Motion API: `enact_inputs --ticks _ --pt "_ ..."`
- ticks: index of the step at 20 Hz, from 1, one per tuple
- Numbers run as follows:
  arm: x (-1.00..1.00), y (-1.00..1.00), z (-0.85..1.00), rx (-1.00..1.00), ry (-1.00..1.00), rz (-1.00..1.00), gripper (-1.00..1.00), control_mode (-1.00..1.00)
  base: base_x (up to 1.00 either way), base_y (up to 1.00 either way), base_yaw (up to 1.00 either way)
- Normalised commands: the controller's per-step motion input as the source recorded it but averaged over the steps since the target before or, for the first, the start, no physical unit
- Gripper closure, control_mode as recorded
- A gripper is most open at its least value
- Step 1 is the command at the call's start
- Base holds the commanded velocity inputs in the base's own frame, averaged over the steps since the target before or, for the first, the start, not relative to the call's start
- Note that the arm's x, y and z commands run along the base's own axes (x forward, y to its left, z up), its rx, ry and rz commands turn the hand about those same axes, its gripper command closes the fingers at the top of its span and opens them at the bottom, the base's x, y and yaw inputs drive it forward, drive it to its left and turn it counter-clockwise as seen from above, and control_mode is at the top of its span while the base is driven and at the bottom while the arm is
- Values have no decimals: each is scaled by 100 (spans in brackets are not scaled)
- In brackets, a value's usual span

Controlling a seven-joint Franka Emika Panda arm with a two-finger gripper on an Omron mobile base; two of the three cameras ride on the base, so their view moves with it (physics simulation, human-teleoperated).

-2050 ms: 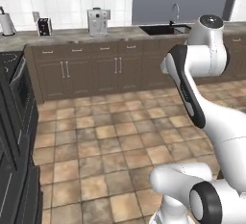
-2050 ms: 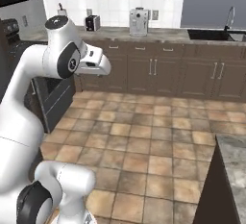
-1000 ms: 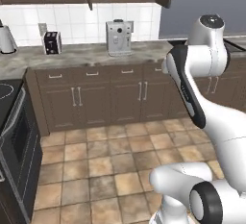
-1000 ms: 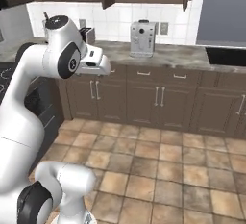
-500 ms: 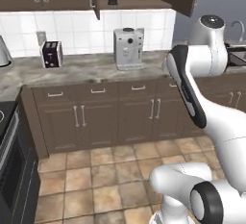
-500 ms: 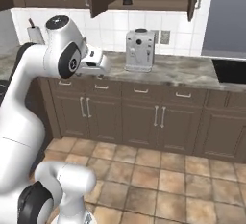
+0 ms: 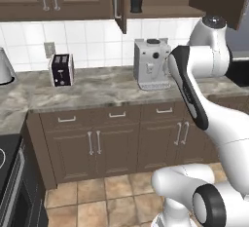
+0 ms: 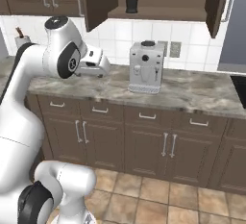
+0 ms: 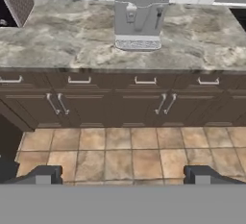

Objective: Get the candle and the liquor from the cabinet and move them to the dining counter.

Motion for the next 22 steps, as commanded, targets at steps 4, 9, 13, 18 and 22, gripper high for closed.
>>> enact_inputs --ticks 4,9,13,18,22 --pt "0 0 0 0 0 0 -100 100 100 -4 -13" --pt "0 0 0 0 0 0 -100 100 100 -3 -28" --pt "0 0 0 0 0 0 -100 100 100 0 -24" --pt "0 0 0 0 0 0 -100 100 98 0 -6" --pt "0 0 0 0 0 0 -100 100 57 -22 1"
